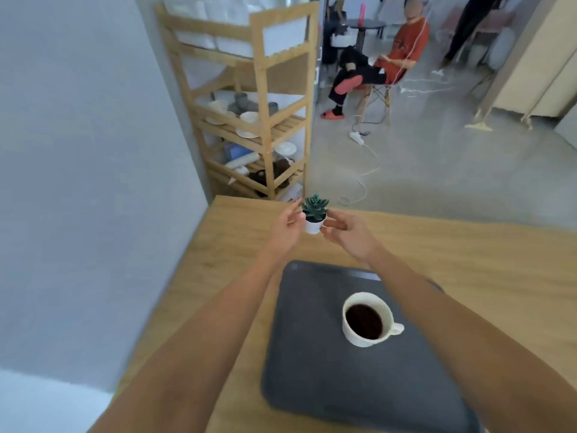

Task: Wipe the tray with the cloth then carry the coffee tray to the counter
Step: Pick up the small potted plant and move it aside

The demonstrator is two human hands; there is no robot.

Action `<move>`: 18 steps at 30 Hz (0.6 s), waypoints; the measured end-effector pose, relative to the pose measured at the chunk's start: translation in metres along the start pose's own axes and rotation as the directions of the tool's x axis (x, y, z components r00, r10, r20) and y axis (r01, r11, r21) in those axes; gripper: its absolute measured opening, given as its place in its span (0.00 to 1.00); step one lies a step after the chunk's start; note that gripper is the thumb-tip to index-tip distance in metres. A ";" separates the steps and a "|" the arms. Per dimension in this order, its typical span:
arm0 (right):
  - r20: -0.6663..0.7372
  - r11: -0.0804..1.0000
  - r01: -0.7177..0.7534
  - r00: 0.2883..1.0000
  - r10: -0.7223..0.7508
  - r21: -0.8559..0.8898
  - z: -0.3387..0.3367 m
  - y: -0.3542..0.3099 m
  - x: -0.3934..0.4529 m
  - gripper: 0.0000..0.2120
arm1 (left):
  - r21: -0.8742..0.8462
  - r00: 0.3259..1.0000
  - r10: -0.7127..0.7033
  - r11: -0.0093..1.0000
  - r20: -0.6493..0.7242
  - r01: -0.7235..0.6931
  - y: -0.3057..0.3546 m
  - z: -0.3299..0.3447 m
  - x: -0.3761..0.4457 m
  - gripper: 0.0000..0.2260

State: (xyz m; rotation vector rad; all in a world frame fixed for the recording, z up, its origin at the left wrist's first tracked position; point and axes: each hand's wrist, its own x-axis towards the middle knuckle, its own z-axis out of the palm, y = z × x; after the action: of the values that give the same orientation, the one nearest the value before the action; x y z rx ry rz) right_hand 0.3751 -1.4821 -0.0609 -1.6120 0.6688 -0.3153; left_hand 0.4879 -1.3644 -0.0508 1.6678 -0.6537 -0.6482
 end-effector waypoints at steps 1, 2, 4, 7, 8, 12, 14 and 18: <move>0.046 1.000 -0.012 0.999 0.013 -0.007 0.025 -0.001 0.017 0.23 | 0.002 0.999 -0.026 1.000 -0.037 0.026 -0.010 -0.025 0.005 0.19; 0.090 0.999 -0.022 0.996 0.024 -0.024 0.049 -0.003 0.034 0.23 | -0.007 0.996 -0.059 0.998 -0.068 0.059 -0.020 -0.048 0.010 0.19; 0.161 0.997 -0.041 0.986 0.050 -0.058 0.095 -0.004 0.063 0.23 | -0.019 0.986 -0.115 0.993 -0.117 0.113 -0.041 -0.091 0.021 0.19; 0.205 0.994 -0.088 0.974 0.101 -0.069 0.152 -0.006 0.100 0.25 | 0.043 0.976 -0.127 0.990 -0.179 0.136 -0.067 -0.143 0.039 0.20; 0.210 0.991 -0.106 0.970 0.120 -0.075 0.166 -0.006 0.111 0.25 | 0.056 0.972 -0.128 0.988 -0.199 0.142 -0.073 -0.156 0.045 0.20; 0.193 0.980 -0.164 0.964 0.184 -0.114 0.200 -0.006 0.147 0.26 | 0.019 0.953 -0.188 0.980 -0.239 0.199 -0.090 -0.186 0.076 0.20; 0.156 0.975 -0.194 0.965 0.209 -0.105 0.209 -0.007 0.158 0.27 | -0.040 0.946 -0.242 0.970 -0.217 0.239 -0.096 -0.190 0.090 0.20; 0.100 0.973 -0.219 0.969 0.226 -0.071 0.215 -0.005 0.167 0.26 | -0.121 0.952 -0.277 0.958 -0.131 0.262 -0.103 -0.187 0.107 0.19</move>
State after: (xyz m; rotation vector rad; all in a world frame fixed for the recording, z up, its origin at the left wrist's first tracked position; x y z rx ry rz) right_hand 0.6296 -1.4053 -0.1201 -1.5801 0.7742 -0.0440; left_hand 0.7043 -1.2975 -0.1272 1.7043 -0.2835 -0.7321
